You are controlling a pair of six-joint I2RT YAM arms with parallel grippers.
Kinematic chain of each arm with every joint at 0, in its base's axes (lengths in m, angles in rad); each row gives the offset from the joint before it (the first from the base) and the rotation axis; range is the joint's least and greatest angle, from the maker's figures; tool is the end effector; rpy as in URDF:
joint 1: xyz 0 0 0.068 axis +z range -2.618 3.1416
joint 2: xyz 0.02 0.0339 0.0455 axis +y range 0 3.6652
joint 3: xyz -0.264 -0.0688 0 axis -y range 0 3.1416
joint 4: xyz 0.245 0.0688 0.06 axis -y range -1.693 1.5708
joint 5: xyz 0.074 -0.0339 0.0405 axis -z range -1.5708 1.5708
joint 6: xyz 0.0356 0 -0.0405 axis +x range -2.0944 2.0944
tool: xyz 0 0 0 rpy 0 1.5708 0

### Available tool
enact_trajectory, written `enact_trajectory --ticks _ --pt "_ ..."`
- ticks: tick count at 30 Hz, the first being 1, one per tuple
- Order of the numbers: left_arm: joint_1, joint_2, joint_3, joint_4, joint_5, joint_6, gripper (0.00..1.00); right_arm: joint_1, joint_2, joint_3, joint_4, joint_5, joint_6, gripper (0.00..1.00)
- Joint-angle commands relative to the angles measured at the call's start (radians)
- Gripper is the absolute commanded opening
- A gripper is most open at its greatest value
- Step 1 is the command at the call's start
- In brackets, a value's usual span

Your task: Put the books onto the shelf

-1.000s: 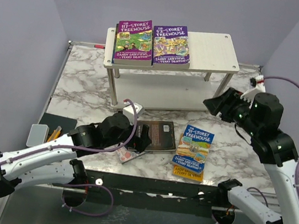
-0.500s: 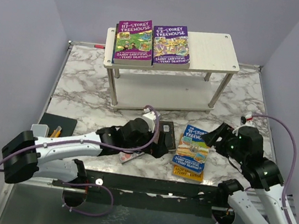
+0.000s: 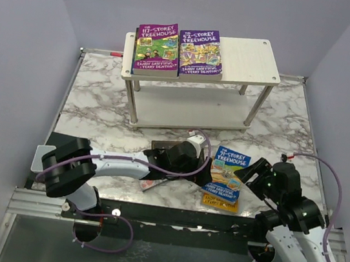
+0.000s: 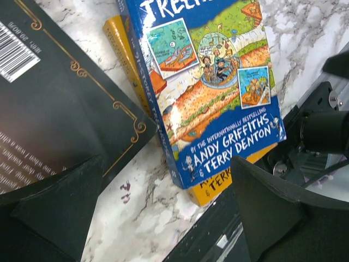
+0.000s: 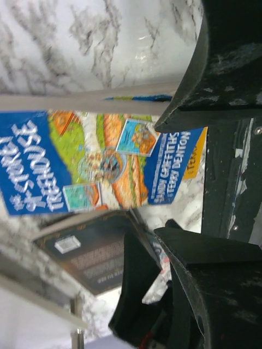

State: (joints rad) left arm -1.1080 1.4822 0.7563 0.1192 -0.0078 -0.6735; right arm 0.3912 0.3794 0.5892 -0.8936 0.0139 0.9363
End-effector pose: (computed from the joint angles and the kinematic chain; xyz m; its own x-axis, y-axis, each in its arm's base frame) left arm 0.1385 -0.2770 0.1962 -0.7553 0.1168 -0.6449 0.5384 0.6717 -0.5089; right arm 0.0805 0.0327 0.2517 -0.6452 0.6050 -0.4666 0.2503 0.7444 0.6191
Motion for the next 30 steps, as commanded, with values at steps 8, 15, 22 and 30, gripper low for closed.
enact_trajectory --ticks 8,15,22,30 --pt "-0.003 0.153 0.104 0.055 -0.018 0.018 0.99 0.003 0.051 -0.158 0.052 0.044 0.076 0.71" --pt "-0.003 0.205 0.099 0.056 -0.02 0.018 0.99 0.002 0.111 -0.219 0.153 -0.005 0.076 0.63" --pt "0.002 0.225 0.069 0.066 -0.025 0.022 0.99 0.003 0.133 -0.253 0.231 -0.067 0.061 0.52" --pt "0.015 0.225 0.0 0.131 0.007 -0.017 0.97 0.003 0.17 -0.283 0.289 -0.102 0.052 0.4"
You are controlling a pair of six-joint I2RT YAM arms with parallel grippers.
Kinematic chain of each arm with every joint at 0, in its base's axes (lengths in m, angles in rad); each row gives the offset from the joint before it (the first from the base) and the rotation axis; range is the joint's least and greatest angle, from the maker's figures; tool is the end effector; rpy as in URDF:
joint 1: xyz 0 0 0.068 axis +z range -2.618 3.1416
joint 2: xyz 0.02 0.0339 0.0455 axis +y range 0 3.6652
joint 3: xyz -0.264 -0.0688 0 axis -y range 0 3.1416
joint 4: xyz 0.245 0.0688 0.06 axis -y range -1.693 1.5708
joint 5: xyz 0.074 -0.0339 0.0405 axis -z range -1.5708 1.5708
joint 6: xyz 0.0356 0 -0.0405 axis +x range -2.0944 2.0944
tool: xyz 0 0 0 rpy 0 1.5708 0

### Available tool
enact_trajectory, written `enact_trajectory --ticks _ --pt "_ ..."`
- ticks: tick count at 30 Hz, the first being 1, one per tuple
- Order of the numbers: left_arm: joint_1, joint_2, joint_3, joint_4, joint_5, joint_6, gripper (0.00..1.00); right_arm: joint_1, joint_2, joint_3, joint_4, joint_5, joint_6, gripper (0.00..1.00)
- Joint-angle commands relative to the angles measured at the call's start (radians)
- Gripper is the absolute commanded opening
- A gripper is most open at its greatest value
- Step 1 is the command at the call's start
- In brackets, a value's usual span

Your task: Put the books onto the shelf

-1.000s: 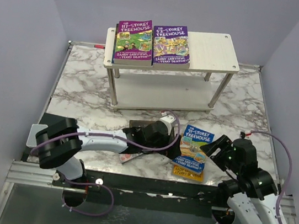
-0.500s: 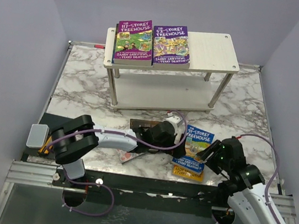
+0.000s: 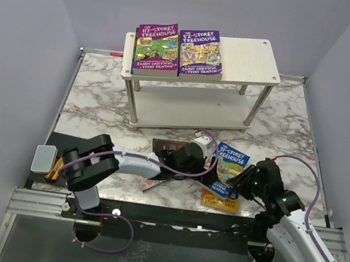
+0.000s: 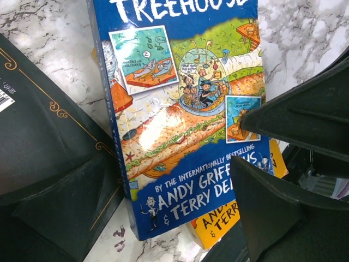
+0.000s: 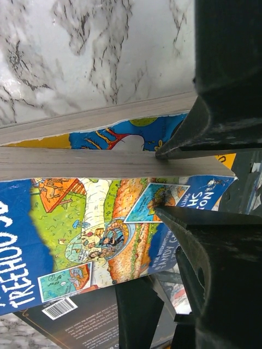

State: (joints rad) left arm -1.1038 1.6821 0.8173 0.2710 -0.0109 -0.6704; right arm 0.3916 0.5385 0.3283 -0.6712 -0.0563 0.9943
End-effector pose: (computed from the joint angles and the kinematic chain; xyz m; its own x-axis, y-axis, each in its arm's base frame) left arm 0.1556 -0.3077 0.1670 -0.7496 0.1068 -0.6532 0.5399 0.6695 -0.5102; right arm 0.1057 0.0458 0.1719 -0.7360 0.6017 -0.3103 0.3722 0.7425 0.5569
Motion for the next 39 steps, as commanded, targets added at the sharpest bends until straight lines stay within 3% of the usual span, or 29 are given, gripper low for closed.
enact_trajectory --ticks 1,20,35,39 --pt "0.015 0.024 -0.072 -0.009 0.023 -0.027 0.97 0.002 0.013 -0.026 0.076 -0.035 -0.006 0.38" --pt "0.103 -0.019 -0.261 0.32 0.321 -0.204 0.73 0.003 0.129 -0.104 0.272 -0.089 -0.025 0.21" --pt "0.125 0.019 -0.324 0.57 0.421 -0.351 0.56 0.002 0.199 -0.161 0.409 -0.149 -0.05 0.13" --pt "0.131 0.025 -0.332 0.593 0.425 -0.369 0.47 0.003 0.185 -0.161 0.397 -0.143 -0.056 0.13"
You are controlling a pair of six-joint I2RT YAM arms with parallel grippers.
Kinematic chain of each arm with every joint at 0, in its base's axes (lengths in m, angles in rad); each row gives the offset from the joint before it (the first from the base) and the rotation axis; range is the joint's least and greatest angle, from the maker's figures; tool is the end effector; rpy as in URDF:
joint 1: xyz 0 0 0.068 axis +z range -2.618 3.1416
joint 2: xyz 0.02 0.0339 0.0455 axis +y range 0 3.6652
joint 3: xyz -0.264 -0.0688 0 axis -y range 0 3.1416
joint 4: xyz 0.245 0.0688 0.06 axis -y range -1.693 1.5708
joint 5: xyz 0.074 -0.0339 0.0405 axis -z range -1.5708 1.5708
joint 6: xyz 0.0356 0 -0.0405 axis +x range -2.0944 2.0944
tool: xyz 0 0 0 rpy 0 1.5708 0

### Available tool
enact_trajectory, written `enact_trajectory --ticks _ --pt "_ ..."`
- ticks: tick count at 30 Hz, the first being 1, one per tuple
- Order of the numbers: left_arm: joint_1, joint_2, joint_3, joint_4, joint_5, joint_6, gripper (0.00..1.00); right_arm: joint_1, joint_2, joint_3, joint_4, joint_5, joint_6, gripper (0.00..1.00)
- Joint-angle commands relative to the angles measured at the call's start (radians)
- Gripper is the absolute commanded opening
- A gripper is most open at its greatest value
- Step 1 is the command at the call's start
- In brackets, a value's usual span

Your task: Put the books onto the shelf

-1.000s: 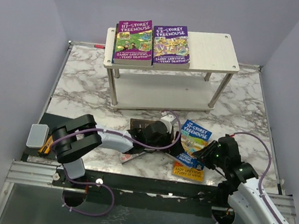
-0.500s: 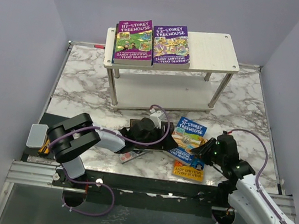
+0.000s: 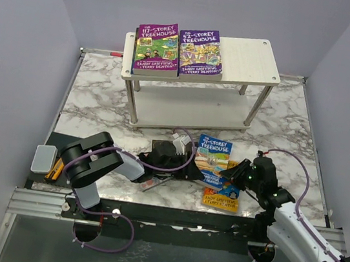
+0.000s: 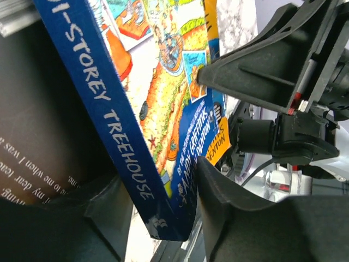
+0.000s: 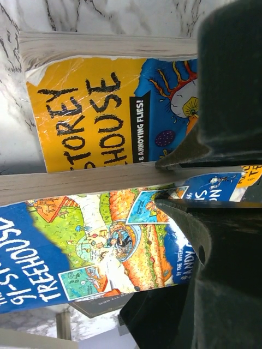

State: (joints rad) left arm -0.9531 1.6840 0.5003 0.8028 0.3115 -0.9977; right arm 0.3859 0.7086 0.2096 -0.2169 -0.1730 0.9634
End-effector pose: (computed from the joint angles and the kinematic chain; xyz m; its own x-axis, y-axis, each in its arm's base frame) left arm 0.1637 -0.2493 0.1315 -0.9072 -0.1040 -0.4076 0.3292 0.4278 -0.8418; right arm 0.1327 0.0605 0.1492 -0.7503 0.5683 -0.3378 0.2190 0.6958 0.6840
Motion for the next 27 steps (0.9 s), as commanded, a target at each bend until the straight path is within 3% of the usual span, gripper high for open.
enact_trajectory --ticks 1,8,10,14,20,27 --pt "-0.018 0.023 -0.016 0.065 0.103 -0.045 0.44 0.008 0.011 -0.042 -0.061 -0.026 -0.027 0.13" --pt "-0.006 0.005 -0.023 0.078 0.105 -0.057 0.21 0.008 -0.019 -0.048 -0.086 -0.024 -0.038 0.13" --pt "-0.004 -0.004 -0.024 0.079 0.105 -0.063 0.01 0.008 -0.041 -0.049 -0.094 -0.029 -0.038 0.14" --pt "-0.001 -0.039 -0.026 0.079 0.1 -0.072 0.0 0.008 -0.097 -0.033 -0.144 -0.036 -0.037 0.27" --pt "-0.001 -0.131 -0.04 0.079 0.087 -0.115 0.0 0.008 -0.194 0.009 -0.253 -0.042 -0.027 0.55" --pt "-0.008 -0.289 -0.114 0.078 0.04 -0.174 0.0 0.008 -0.323 0.055 -0.331 -0.135 -0.018 0.66"
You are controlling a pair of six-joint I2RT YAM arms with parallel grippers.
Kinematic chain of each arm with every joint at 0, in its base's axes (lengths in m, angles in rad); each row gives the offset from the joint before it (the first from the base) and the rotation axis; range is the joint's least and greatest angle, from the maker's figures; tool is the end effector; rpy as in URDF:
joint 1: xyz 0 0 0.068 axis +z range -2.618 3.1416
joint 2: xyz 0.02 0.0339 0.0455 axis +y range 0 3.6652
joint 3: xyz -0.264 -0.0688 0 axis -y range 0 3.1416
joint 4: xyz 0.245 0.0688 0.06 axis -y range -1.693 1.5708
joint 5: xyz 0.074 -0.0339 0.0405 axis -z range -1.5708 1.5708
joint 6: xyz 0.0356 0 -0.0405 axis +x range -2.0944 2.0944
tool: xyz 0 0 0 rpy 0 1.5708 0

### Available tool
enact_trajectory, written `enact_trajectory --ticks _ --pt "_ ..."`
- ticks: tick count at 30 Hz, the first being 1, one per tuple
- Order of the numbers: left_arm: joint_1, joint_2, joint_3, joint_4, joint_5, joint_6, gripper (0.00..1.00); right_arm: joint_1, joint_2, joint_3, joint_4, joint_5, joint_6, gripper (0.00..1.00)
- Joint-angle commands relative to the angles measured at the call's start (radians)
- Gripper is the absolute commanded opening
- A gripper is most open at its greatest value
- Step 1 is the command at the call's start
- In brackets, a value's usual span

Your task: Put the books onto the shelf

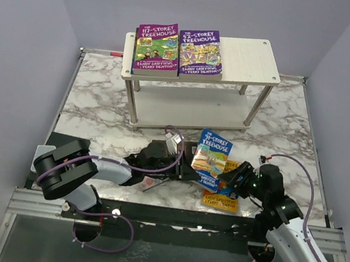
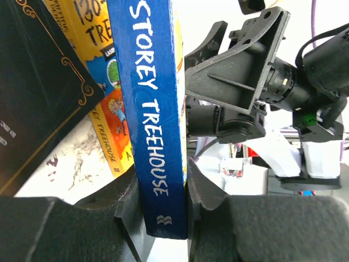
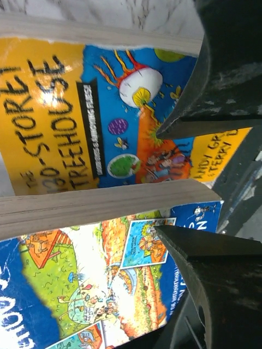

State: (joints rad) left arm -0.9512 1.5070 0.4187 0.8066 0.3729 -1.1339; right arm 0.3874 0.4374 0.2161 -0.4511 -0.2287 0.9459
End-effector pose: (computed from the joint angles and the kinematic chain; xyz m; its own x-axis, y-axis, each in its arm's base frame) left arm 0.1479 -0.2297 0.1580 -0.9394 -0.1361 -0.3147 0.2605 0.3133 -0.9132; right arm 0.1063 0.0521 0.1624 -0.7690 0.5394 -0.3431 0.1564 0.6792 0.7171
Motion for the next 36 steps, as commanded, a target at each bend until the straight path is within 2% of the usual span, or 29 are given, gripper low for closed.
enact_trajectory --ticks 1,6,10,19,32,36 --pt "-0.014 -0.133 -0.043 0.074 -0.024 -0.042 0.0 0.007 -0.069 0.06 -0.104 -0.097 0.0 0.66" --pt "-0.035 -0.228 -0.081 0.074 -0.02 -0.077 0.0 0.007 -0.165 0.124 -0.102 -0.208 -0.018 0.68" --pt "-0.044 -0.338 -0.097 0.07 -0.035 -0.107 0.0 0.007 -0.216 0.19 -0.094 -0.268 -0.021 0.73" --pt "-0.046 -0.554 -0.079 0.01 -0.067 -0.145 0.0 0.007 -0.14 0.28 0.003 -0.383 -0.014 0.76" --pt "-0.046 -0.65 -0.036 -0.026 -0.1 -0.166 0.0 0.007 -0.089 0.277 0.309 -0.497 0.162 0.77" --pt "-0.046 -0.657 -0.039 -0.033 -0.123 -0.151 0.0 0.007 -0.053 0.304 0.331 -0.507 0.171 0.75"
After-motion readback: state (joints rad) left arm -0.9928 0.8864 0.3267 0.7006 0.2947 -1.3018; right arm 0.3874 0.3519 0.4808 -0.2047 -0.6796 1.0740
